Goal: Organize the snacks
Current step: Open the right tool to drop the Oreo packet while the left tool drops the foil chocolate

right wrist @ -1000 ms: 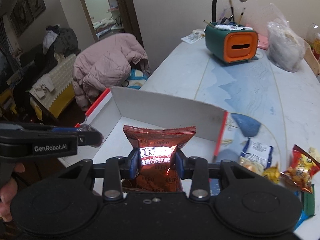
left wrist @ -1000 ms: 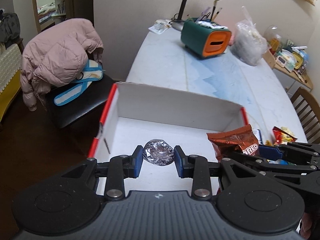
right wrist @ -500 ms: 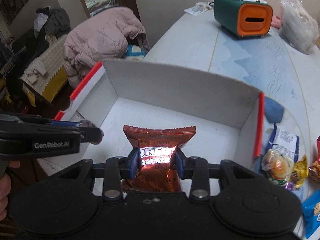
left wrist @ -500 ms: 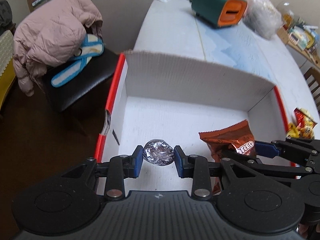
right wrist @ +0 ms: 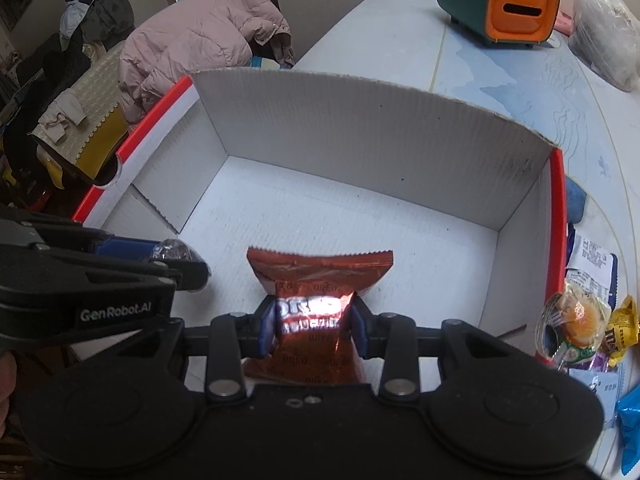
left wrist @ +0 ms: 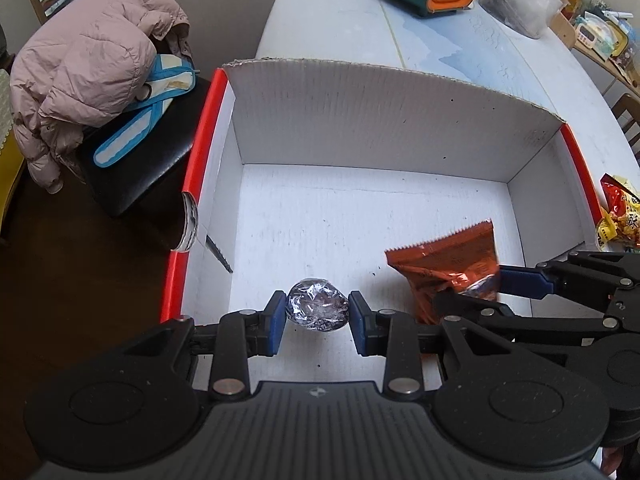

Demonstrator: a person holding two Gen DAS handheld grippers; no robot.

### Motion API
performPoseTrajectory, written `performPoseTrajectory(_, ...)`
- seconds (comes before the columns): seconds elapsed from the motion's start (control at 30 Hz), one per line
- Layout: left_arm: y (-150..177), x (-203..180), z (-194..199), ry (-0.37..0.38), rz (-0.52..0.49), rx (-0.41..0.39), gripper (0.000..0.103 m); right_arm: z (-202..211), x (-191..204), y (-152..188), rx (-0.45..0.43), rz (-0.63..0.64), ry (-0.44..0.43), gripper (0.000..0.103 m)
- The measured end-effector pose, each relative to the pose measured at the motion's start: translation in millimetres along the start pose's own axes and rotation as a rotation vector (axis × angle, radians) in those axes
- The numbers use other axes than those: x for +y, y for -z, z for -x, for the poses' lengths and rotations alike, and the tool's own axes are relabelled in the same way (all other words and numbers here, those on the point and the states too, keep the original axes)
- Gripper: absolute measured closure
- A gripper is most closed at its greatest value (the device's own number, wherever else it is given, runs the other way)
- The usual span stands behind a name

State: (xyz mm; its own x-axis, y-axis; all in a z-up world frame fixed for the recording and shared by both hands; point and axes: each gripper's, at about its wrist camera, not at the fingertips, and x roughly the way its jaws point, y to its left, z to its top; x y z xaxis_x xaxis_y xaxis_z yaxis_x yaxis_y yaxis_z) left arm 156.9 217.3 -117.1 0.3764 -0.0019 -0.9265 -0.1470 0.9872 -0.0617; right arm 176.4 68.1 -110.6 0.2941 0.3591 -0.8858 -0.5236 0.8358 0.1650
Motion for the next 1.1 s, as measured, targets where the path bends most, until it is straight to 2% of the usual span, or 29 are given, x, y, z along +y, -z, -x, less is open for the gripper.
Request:
performPoseTrajectory(0.2,3,1,3,0.010,0.010,-0.009,0.068,5,1,1,-0.017,0.002,-0.004,0.064)
performPoseTrajectory(0.37,7,0,15,0.026,0.021,-0.031,0.062,16,-2,2,-0.046,-0.013,-0.022,0.056)
performPoseTrajectory(0.5,10,-1,30,0.045,0.027,-0.066,0.058,31,-6,4,-0.078,-0.026,-0.036,0.052)
performPoseTrajectory(0.6,11,-4,43,0.060,0.033,-0.099,0.054,47,-9,7,-0.113,-0.033,-0.043,0.042)
performPoseTrajectory(0.73,14,-11,61,0.090,0.039,-0.156,0.053,67,-15,11,-0.152,-0.047,-0.063,0.041)
performPoseTrajectory(0.83,16,-19,75,0.106,0.029,-0.197,0.046,84,-20,14,-0.182,-0.051,-0.073,0.039)
performPoseTrajectory(0.93,18,-30,87,0.114,0.018,-0.238,0.045,101,-29,21,-0.220,-0.059,-0.078,0.015)
performPoseTrajectory(1.1,23,-52,105,0.145,-0.013,-0.291,0.039,128,-44,31,-0.272,-0.074,-0.083,0.014)
